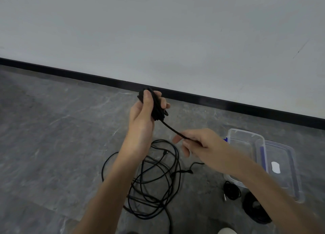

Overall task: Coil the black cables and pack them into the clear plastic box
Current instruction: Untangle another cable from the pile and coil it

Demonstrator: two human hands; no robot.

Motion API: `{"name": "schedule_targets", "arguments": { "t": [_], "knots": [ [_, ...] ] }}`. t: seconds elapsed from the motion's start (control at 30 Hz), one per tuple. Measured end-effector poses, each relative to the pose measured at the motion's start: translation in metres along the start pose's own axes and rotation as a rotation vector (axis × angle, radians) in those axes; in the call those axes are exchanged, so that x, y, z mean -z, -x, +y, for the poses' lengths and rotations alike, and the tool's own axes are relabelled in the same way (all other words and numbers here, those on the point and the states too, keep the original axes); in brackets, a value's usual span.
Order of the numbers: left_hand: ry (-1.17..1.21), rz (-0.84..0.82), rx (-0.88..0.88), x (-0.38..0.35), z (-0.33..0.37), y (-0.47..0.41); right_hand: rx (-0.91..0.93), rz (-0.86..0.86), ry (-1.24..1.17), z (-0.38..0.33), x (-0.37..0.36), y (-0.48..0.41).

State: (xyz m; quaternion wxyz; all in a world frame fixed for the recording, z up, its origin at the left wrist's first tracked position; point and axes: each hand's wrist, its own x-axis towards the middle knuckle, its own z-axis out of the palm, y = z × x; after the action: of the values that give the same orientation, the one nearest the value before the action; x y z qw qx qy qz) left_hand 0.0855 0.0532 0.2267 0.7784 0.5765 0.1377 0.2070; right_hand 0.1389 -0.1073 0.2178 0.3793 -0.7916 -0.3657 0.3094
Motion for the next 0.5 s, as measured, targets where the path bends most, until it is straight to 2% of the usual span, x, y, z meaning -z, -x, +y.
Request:
{"name": "schedule_targets", "arguments": {
  "t": [0.2, 0.37, 0.5],
  "knots": [
    [-0.400, -0.074, -0.024, -0.001, -0.014, 0.004, 0.067, 0.051, -0.010, 0.000, 0.006, 0.002],
    [-0.511, -0.111, -0.043, -0.003, -0.018, 0.006, 0.103, 0.093, -0.031, -0.003, 0.008, 0.004],
    [-0.581, -0.156, -0.028, -0.003, -0.019, 0.007, 0.084, 0.128, -0.136, -0.006, 0.010, 0.006]
  ]
}}
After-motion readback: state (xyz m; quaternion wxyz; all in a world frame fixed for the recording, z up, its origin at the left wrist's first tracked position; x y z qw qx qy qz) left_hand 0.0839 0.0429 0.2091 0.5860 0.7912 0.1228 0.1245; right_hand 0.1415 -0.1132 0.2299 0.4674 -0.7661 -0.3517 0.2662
